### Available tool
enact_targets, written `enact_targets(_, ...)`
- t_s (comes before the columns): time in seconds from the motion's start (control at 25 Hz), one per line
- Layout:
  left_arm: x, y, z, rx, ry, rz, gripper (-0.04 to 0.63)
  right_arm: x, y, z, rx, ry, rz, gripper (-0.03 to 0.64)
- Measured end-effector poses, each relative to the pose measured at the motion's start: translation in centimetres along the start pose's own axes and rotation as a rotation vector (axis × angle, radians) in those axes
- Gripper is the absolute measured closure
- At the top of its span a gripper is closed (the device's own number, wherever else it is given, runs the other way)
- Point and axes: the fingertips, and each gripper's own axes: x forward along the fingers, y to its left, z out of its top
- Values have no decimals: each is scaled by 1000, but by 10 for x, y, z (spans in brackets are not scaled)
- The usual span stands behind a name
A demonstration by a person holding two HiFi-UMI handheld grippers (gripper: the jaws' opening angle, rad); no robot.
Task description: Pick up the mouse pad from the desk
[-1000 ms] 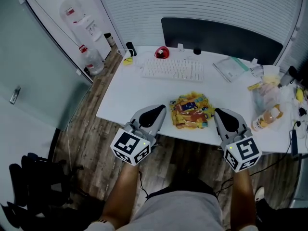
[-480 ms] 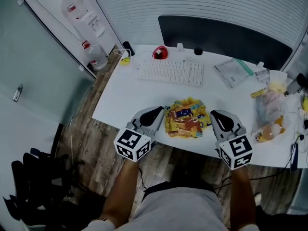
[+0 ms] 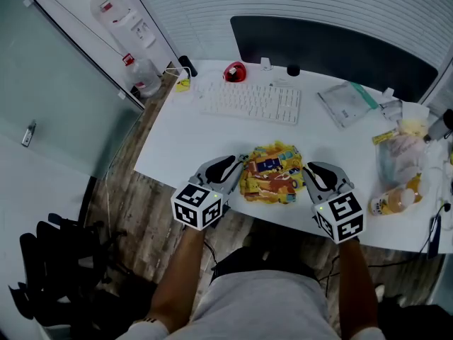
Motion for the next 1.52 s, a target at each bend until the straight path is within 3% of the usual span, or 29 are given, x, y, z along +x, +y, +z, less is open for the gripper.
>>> enact_targets(0.04,3,1,-3,-2,14,-8,467,2,0,-2,1,8,-2,601)
enact_targets(0.24,13,4,-17,1,86,-45,410,10,0,-14,12,54,-16,590)
enact_targets(0.36,19,8,-25,2,132,-64,379,16,0,-21,28,87,-16,514)
enact_targets(0.72,39,16,-68,-5,334,-119,277,37,0,-64,68,256,-14,383)
enact_targets(0.92,51,25,-85,-49,408,-103,255,43,-4,-90,88,364,-34,348)
enact_targets(1.16,61,32,-103,-56,489,-65,238,48,-13,-109,121,422,-83,330)
enact_targets(1.52,66,38,-116,-46,526,7,233,57,-18,-122,184,461,-124,324)
